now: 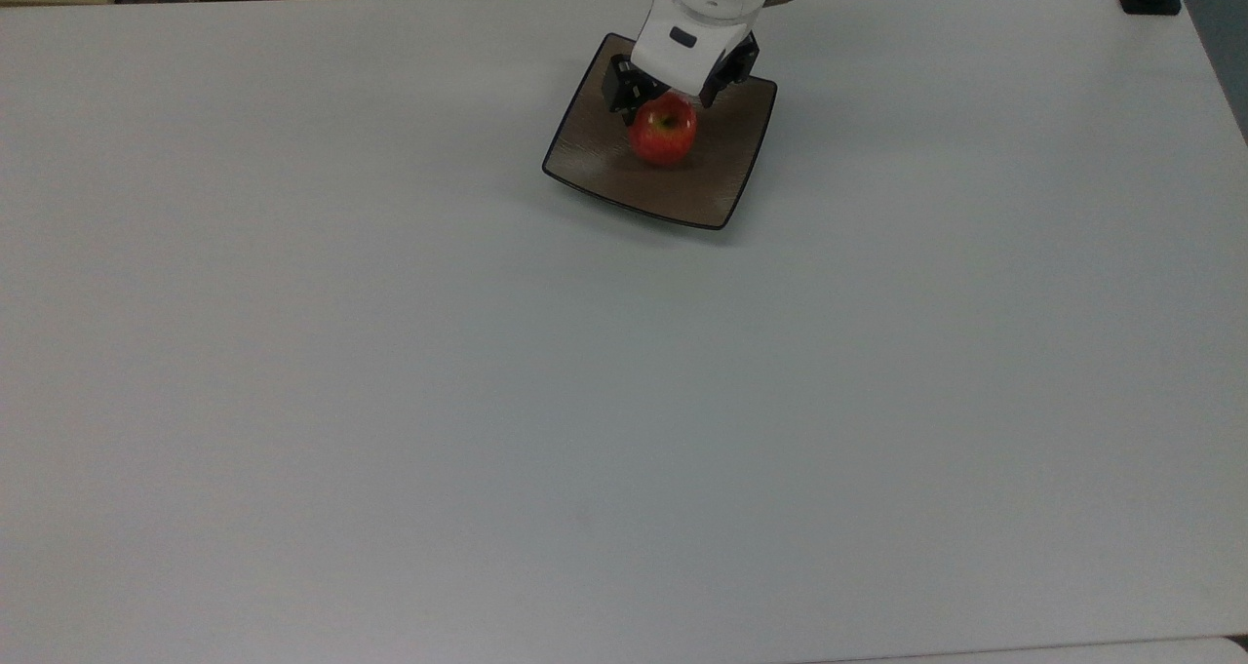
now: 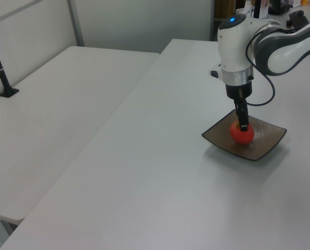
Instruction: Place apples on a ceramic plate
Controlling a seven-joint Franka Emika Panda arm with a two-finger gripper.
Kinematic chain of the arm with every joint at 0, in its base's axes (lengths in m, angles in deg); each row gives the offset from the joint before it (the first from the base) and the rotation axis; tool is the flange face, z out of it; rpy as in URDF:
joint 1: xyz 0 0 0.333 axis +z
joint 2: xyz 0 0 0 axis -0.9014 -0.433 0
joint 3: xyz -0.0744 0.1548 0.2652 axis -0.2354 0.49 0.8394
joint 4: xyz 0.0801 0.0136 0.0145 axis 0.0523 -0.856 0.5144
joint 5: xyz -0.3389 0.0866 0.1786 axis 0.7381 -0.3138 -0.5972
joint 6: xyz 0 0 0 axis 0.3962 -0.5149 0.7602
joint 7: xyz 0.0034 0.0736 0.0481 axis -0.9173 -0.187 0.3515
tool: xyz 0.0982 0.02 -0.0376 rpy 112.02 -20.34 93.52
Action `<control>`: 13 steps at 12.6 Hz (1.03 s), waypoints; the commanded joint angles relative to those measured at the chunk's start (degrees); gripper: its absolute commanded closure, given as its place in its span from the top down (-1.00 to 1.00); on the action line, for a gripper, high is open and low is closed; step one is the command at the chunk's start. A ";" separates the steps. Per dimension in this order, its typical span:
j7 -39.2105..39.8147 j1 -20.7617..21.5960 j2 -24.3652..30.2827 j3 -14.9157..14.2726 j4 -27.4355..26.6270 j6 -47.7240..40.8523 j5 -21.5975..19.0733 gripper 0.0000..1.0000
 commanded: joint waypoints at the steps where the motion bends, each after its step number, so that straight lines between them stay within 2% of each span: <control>1: 1.62 0.76 0.51 -0.82 0.06 -0.22 0.00 1.00; 7: 0.75 -0.12 1.39 -0.91 1.64 -0.74 -0.09 1.00; 10: 0.39 -3.28 2.62 -1.78 7.61 -3.90 -0.79 1.00; 11: -1.44 -3.81 2.88 -1.96 8.23 -3.65 -0.27 1.00; 13: -9.15 -6.53 3.32 -4.67 11.12 -3.12 -0.70 1.00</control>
